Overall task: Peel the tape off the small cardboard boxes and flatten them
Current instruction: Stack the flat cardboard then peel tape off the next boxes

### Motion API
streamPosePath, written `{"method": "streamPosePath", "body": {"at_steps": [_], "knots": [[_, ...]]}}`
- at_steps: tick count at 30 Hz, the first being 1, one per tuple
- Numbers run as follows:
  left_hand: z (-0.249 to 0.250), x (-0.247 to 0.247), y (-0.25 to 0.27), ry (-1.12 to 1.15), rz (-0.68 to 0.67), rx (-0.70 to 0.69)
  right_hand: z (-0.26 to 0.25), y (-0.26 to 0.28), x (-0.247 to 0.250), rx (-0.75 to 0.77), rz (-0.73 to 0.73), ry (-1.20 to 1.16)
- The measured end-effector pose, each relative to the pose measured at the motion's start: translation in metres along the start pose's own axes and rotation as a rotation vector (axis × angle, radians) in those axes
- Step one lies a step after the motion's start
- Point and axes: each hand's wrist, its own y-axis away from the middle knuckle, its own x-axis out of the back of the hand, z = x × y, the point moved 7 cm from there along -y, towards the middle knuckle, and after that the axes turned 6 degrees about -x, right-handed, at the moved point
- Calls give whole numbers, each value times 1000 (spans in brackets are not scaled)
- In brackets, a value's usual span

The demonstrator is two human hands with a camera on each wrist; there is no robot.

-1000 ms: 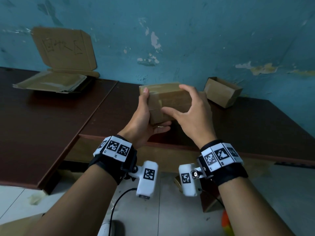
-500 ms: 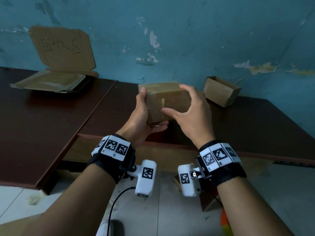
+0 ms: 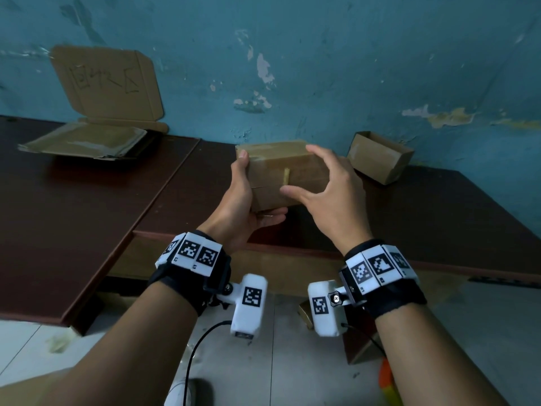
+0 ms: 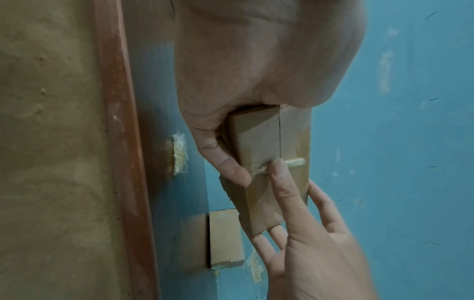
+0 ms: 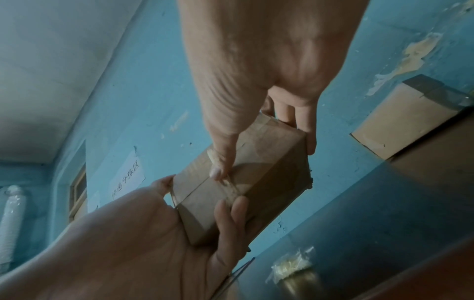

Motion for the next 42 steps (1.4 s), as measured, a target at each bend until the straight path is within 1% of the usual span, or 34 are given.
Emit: {"method": "streamPosePath", "body": {"at_steps": [7, 11, 16, 23, 26, 28, 30, 33, 35, 42], "knots": [[3, 4, 0, 22, 31, -4, -3, 0, 2, 24, -46, -20], [3, 2, 1, -6, 14, -14, 1, 2, 1, -14, -61, -30], [4, 0, 0, -20, 4, -51, 1, 0, 1, -13, 0, -13], [10, 1, -2, -35, -7, -125, 10, -7, -1, -19, 13, -60], [12, 5, 0, -38, 50, -173, 12, -5, -5, -40, -36, -80], [9, 7, 0, -25, 62, -175, 14, -3, -8, -87, -76, -127], [8, 7, 0, -27, 67, -177, 13, -1, -9, -116, -81, -131], [9, 8, -1, -31, 86, -203, 9, 2, -7, -98, -40, -15], [9, 9, -1, -39, 100, -213, 9, 3, -8, -100, -20, 5], [9, 18, -3, -33, 140, -222, 15, -1, -15, -112, -102, -30]]}}
